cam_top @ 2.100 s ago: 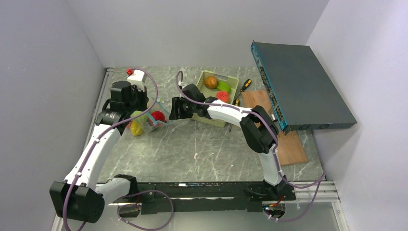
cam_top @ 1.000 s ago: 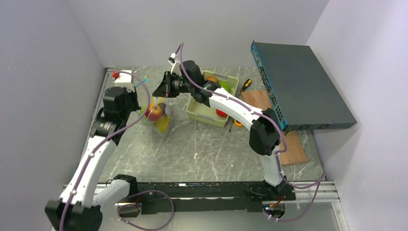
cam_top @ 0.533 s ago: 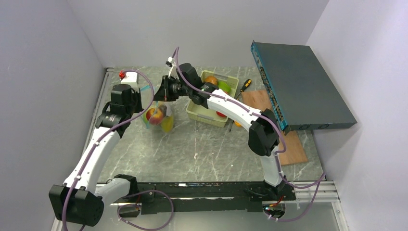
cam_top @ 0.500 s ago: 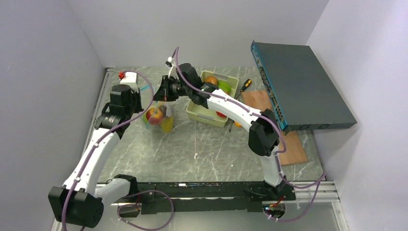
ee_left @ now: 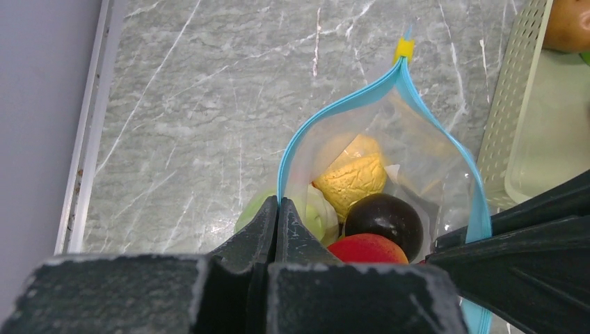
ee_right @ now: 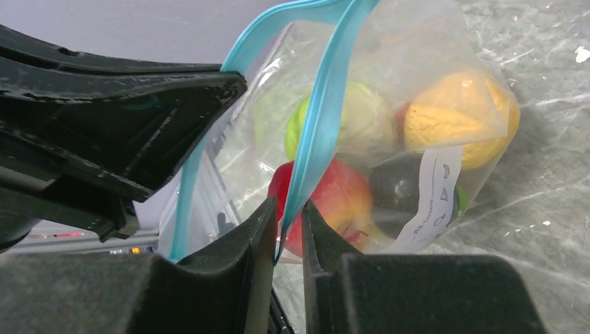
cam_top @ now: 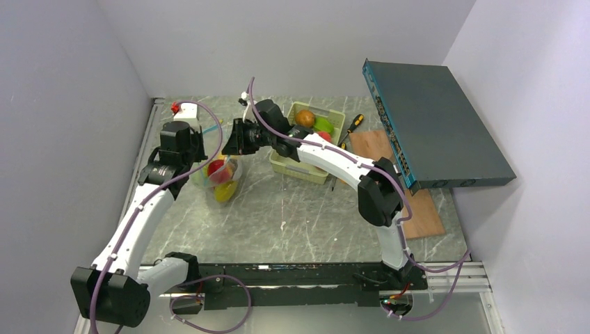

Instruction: Place the food in the zip-top bag and seal the zipper

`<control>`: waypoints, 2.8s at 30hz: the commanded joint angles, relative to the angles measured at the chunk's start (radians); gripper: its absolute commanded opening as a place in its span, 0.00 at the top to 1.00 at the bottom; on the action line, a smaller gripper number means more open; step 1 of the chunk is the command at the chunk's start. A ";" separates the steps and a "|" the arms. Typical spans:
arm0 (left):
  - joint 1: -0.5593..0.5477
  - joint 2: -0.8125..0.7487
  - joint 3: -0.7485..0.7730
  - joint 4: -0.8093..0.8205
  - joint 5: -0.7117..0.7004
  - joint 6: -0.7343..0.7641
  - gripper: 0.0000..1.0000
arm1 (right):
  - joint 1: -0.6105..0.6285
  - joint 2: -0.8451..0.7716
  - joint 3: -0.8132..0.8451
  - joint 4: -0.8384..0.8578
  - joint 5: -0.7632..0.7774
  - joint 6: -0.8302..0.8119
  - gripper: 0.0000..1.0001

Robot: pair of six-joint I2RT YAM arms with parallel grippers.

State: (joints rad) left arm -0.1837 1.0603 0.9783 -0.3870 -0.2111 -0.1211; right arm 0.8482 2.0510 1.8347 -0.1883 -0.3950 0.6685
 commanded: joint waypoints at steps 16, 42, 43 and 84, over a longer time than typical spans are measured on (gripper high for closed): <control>-0.003 -0.051 0.009 0.027 -0.039 -0.002 1.00 | 0.002 -0.169 0.042 -0.194 0.271 -0.240 0.35; -0.003 -0.056 0.004 0.031 -0.041 0.001 1.00 | -0.086 -0.287 -0.192 -0.369 1.066 -0.465 0.24; -0.003 -0.056 0.004 0.031 -0.042 0.002 1.00 | -0.091 -0.264 -0.178 -0.389 1.075 -0.464 0.24; -0.003 -0.057 0.005 0.033 -0.043 0.001 1.00 | -0.172 0.136 -0.094 -0.568 1.059 -0.392 0.19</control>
State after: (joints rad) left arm -0.1844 1.0290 0.9779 -0.3851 -0.2417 -0.1181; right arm 0.6773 2.1918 1.7390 -0.7673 0.6533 0.2623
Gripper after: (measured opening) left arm 0.013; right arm 0.834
